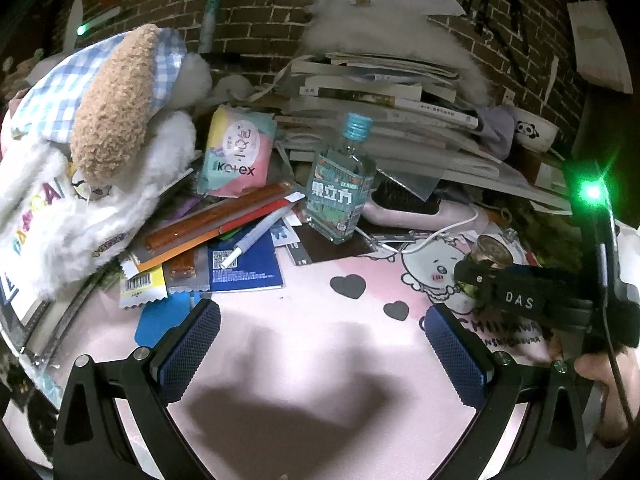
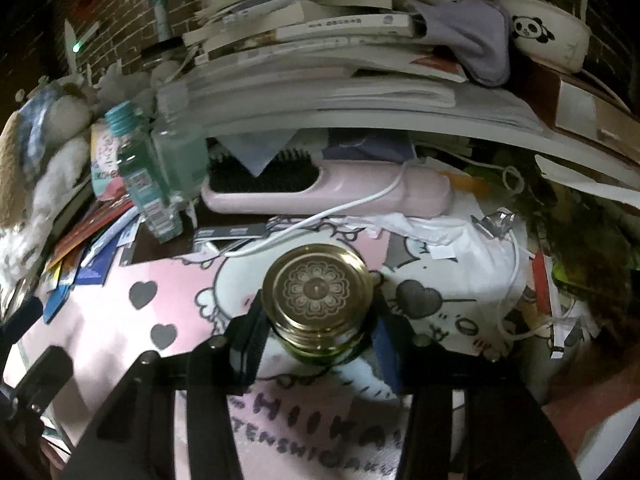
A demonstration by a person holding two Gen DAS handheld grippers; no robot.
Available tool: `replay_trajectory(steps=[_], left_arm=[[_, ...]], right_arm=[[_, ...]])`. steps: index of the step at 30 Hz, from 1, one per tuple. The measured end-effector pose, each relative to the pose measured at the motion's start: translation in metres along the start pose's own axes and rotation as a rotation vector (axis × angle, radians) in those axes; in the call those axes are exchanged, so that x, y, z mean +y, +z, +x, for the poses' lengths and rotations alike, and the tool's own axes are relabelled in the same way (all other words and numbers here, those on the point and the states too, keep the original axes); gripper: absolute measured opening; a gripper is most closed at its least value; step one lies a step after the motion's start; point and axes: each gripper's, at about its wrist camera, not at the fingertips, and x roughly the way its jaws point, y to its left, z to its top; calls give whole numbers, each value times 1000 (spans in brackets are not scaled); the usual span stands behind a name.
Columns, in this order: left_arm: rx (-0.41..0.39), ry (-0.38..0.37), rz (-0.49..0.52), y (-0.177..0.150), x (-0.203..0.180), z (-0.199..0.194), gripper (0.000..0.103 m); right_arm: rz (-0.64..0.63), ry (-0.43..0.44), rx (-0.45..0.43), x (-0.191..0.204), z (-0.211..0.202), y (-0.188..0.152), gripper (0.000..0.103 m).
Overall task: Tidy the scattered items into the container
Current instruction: 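Lower the right tool onto the green glass jar and grasp it, then carry the green jar into the white box and open the right tool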
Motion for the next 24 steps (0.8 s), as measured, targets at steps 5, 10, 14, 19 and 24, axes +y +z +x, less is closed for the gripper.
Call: replay_trajectory(steps=[5, 10, 14, 19, 24], left_arm=[[6, 6, -1, -2, 0, -3, 102], [12, 10, -1, -2, 0, -5, 102], [18, 16, -1, -6, 0, -9, 102], [15, 13, 4, -8, -6, -18, 102], [6, 0, 21, -8, -17, -29, 102]], right_arm=[[-67, -25, -36, 19, -13, -7, 44], [-127, -50, -87, 36, -32, -10, 44], [-149, -57, -126, 42, -50, -13, 44], [-169, -80, -182, 42, -78, -17, 44], [-165, -94, -249, 33, -114, -20, 44]])
